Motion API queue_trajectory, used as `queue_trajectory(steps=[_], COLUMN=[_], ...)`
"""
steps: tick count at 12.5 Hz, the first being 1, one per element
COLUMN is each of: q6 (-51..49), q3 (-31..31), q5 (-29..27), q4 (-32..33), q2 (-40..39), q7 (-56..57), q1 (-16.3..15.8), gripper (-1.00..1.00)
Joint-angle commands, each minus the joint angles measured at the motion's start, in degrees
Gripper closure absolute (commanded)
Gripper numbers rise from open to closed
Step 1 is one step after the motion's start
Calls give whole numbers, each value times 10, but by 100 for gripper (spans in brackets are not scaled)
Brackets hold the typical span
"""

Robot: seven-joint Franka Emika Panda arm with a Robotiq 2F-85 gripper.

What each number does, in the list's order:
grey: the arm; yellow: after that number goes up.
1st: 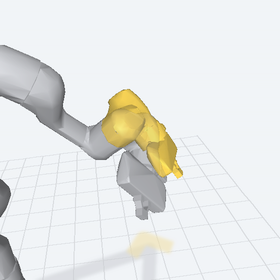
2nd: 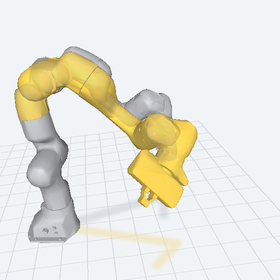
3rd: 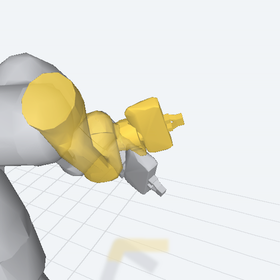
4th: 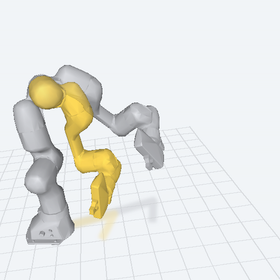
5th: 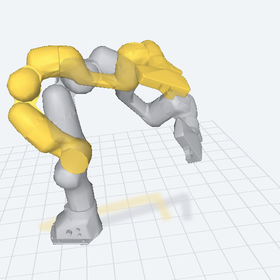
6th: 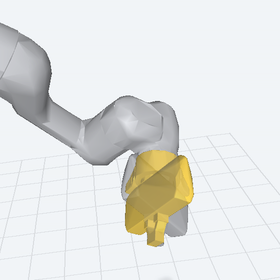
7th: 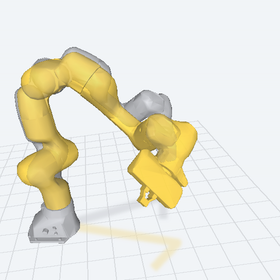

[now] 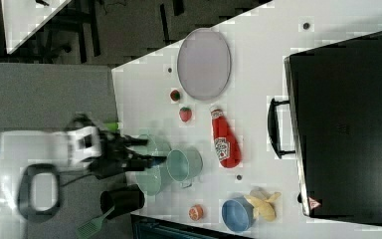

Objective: Pick Ketchup from the table and place it in strainer.

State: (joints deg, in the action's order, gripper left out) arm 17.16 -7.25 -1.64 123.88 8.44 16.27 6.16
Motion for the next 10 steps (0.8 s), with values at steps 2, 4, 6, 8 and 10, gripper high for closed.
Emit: queue_trajectory(steps=[2, 4, 6, 8, 10], q6=[107, 179, 245, 290, 315], q3=[-18, -20, -21, -21, -20], q5=[0, 1, 1, 1, 1], q4=[62, 99, 132, 148, 149], q2=[-26, -41, -66, -101, -140], q7=[231, 323, 376, 376, 374], q1=[2, 1, 2, 2, 2], gripper=[-100, -100, -100, -100, -100])
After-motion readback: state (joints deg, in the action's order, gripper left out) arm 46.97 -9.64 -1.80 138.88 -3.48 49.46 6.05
